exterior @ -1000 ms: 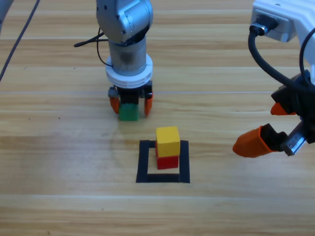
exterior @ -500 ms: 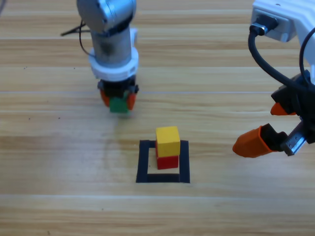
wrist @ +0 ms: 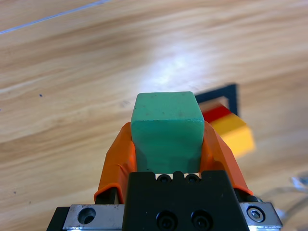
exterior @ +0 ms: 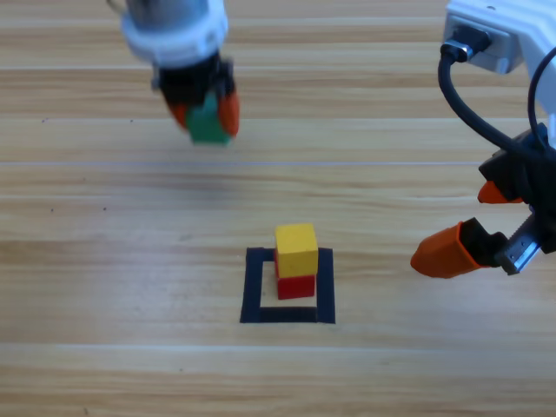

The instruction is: Stack the blocks in the rectangular block: red at the bottom, yellow in the middle, green on top

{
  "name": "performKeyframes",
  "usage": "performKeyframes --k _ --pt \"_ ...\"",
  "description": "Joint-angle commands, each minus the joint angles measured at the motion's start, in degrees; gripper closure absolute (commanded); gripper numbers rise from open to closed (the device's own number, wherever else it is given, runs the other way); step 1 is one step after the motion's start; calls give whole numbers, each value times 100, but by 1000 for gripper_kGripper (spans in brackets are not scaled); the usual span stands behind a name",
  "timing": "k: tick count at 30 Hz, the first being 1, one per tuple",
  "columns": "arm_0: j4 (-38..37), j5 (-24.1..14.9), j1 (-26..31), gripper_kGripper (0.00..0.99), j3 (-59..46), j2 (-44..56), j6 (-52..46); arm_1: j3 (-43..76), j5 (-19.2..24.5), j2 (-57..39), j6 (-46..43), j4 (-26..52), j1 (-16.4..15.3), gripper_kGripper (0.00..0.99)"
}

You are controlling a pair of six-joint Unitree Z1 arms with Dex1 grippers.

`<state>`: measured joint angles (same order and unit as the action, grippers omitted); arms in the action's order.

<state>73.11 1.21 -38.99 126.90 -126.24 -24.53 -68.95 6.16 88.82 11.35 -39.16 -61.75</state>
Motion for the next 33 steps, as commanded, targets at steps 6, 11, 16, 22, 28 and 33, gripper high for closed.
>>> performKeyframes --k 6,11,16,22,28,33 --pt "599 459 -900 990 362 302 537 172 -71 -172 69 84 145 0" --pt "599 274 -1199 990 537 73 -254 172 -71 -181 78 84 145 0" --pt "599 -165 -1419 990 537 20 -1651 172 -63 -172 78 84 145 0" --pt "643 -789 -1700 990 370 -59 -3277 172 -54 -163 78 84 145 0" --pt "749 -974 -1788 990 379 -349 -3778 180 -45 -172 69 92 145 0" --pt "766 -921 -1788 990 406 -560 -3409 189 -45 -198 60 92 145 0"
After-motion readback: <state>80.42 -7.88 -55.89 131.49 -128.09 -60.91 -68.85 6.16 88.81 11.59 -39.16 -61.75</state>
